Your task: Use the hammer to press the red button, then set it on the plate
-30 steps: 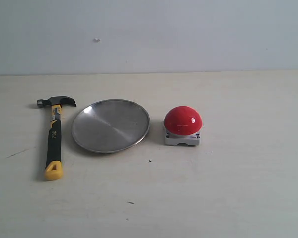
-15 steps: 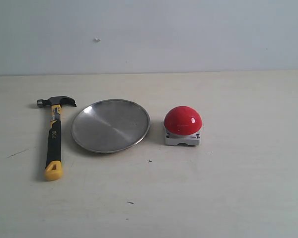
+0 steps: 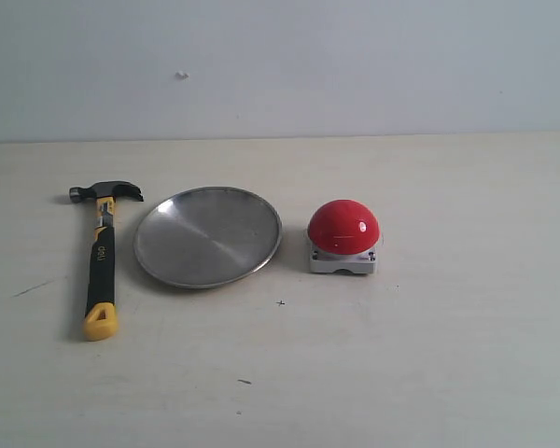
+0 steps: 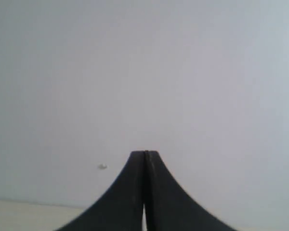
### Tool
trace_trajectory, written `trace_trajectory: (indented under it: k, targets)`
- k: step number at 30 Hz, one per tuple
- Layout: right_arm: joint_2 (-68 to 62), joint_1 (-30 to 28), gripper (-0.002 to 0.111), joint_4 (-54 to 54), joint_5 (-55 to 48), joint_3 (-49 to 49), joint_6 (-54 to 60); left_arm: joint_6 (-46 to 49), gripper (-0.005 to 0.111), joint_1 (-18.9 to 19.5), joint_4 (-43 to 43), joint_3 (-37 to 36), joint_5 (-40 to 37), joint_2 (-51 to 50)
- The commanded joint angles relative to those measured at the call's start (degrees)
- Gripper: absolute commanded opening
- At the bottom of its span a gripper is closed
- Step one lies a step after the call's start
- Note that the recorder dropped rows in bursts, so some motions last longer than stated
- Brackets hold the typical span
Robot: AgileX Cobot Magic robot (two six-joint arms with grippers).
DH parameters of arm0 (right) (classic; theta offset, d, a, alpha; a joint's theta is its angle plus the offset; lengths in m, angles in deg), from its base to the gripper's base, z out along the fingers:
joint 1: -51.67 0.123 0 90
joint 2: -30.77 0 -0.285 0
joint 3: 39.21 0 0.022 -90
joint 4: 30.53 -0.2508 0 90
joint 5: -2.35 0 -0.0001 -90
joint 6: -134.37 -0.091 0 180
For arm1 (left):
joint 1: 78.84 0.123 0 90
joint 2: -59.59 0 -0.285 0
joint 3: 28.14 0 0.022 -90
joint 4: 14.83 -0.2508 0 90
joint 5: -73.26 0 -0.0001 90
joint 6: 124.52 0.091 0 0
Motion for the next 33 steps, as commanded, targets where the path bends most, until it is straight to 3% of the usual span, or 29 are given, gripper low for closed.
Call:
trace_trajectory:
  k: [1, 3, 4, 6, 11, 14, 22, 28, 33]
  targets:
    - [0.3, -0.3, 0.000, -0.1, 0.6, -0.3, 0.1, -3.8, 0.000, 0.2, 1.9, 0.1, 11.6, 0.2]
    - [0.3, -0.3, 0.000, -0.1, 0.6, -0.3, 0.1, -4.2, 0.000, 0.2, 5.2, 1.1, 10.2, -0.2]
    - [0.3, -0.3, 0.000, -0.1, 0.6, -0.3, 0.1, -1.9, 0.000, 0.2, 11.0, 4.0, 5.7, -1.8]
    - [0.3, -0.3, 0.000, -0.1, 0.6, -0.3, 0.1, 10.8, 0.000, 0.2, 21.5, 10.9, -3.7, -7.0]
    - [0.3, -0.3, 0.000, -0.1, 0.6, -0.3, 0.1, 30.5, 0.000, 0.2, 32.0, 24.3, -19.4, -20.3]
    - [0.3, -0.3, 0.000, -0.1, 0.6, -0.3, 0.1, 34.1, 0.000, 0.5, 31.2, 33.3, -29.7, -30.7]
    - [0.3, -0.3, 0.000, -0.1, 0.6, -0.3, 0.1, 34.3, 0.000, 6.4, 25.3, 53.7, -55.7, -53.2]
    - [0.3, -0.3, 0.000, -0.1, 0.6, -0.3, 0.1, 32.1, 0.001, 7.5, 24.8, 64.2, -66.3, -68.4]
    - [0.3, -0.3, 0.000, -0.1, 0.6, -0.3, 0.1, 30.5, 0.022, 7.4, 25.2, 71.1, -74.0, -80.8]
